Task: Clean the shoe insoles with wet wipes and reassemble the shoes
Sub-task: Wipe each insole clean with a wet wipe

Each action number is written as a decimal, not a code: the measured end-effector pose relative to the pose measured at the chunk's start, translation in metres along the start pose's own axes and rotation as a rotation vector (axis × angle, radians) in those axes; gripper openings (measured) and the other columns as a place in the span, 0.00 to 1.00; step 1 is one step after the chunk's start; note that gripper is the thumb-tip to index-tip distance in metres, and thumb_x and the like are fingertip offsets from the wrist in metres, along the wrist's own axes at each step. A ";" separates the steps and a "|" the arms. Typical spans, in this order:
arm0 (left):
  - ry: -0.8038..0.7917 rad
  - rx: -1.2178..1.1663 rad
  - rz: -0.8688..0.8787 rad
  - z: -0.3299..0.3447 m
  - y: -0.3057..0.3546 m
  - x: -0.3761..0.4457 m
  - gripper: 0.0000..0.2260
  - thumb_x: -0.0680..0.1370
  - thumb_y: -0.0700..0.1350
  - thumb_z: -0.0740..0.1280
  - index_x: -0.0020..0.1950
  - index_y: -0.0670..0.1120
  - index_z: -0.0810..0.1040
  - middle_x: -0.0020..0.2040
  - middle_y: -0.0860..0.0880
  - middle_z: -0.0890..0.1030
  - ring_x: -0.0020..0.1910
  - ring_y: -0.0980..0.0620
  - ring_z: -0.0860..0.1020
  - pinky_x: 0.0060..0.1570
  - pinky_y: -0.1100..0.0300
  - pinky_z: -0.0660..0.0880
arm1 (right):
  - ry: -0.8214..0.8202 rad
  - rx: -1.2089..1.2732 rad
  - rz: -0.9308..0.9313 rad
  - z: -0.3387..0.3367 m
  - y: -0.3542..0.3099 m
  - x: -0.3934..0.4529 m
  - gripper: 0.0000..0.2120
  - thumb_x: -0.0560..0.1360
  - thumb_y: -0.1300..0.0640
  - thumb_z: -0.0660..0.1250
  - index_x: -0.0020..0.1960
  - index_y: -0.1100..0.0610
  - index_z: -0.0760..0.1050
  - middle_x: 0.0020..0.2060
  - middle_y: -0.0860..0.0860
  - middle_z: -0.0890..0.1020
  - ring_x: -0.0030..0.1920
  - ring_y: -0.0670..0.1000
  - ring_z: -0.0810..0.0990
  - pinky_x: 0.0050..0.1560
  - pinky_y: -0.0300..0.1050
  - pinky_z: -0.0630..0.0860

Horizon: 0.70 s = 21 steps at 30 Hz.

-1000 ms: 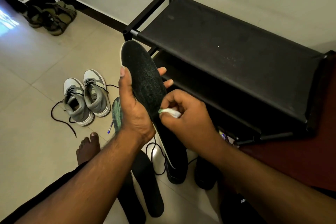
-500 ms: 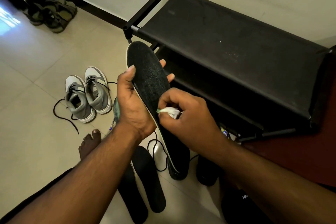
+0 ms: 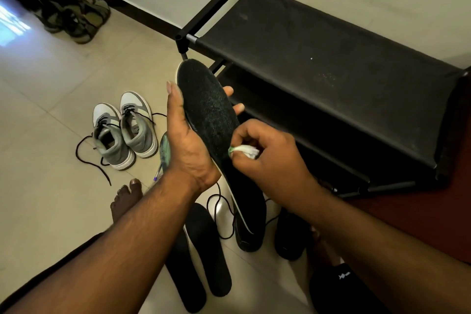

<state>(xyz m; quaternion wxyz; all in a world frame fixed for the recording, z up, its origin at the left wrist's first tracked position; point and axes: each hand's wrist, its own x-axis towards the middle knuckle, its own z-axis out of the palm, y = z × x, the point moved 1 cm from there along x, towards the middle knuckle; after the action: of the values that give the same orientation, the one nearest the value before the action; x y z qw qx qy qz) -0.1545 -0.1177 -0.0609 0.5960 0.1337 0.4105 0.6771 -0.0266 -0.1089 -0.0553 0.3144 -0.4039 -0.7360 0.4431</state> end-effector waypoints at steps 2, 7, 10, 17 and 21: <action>-0.011 -0.001 -0.004 0.000 -0.001 0.000 0.33 0.77 0.66 0.54 0.69 0.41 0.73 0.58 0.41 0.79 0.54 0.43 0.79 0.55 0.48 0.79 | 0.075 -0.004 0.122 -0.007 0.012 0.006 0.07 0.68 0.68 0.70 0.40 0.57 0.76 0.35 0.46 0.78 0.35 0.42 0.76 0.36 0.34 0.72; -0.020 -0.048 0.020 0.000 -0.001 0.002 0.33 0.74 0.62 0.58 0.72 0.41 0.72 0.55 0.41 0.78 0.58 0.44 0.76 0.66 0.45 0.72 | 0.013 0.032 0.060 0.000 0.003 0.000 0.07 0.68 0.68 0.70 0.40 0.58 0.77 0.34 0.46 0.78 0.34 0.43 0.76 0.34 0.36 0.73; -0.033 -0.077 0.030 -0.004 -0.001 0.005 0.33 0.74 0.62 0.58 0.72 0.41 0.72 0.52 0.43 0.79 0.57 0.44 0.75 0.65 0.45 0.72 | -0.080 0.028 -0.072 0.006 -0.011 -0.006 0.07 0.69 0.69 0.71 0.41 0.58 0.77 0.36 0.48 0.80 0.36 0.47 0.78 0.36 0.41 0.76; -0.093 -0.118 -0.006 -0.004 -0.004 0.007 0.30 0.74 0.62 0.59 0.68 0.43 0.74 0.52 0.42 0.80 0.53 0.46 0.79 0.65 0.46 0.71 | 0.118 0.025 0.199 -0.009 0.016 0.008 0.08 0.68 0.68 0.70 0.39 0.56 0.77 0.32 0.46 0.78 0.32 0.40 0.74 0.34 0.32 0.71; -0.062 -0.109 0.019 -0.005 -0.002 0.009 0.32 0.74 0.62 0.60 0.70 0.42 0.73 0.52 0.41 0.80 0.55 0.44 0.78 0.66 0.44 0.70 | 0.007 0.087 0.101 0.001 0.001 0.000 0.07 0.69 0.68 0.71 0.41 0.57 0.77 0.34 0.47 0.79 0.33 0.43 0.76 0.33 0.36 0.74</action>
<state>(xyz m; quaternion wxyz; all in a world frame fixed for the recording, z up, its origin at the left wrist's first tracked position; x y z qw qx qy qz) -0.1585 -0.1113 -0.0682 0.6084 0.1260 0.3529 0.6996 -0.0266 -0.1088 -0.0567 0.3115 -0.4281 -0.6935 0.4886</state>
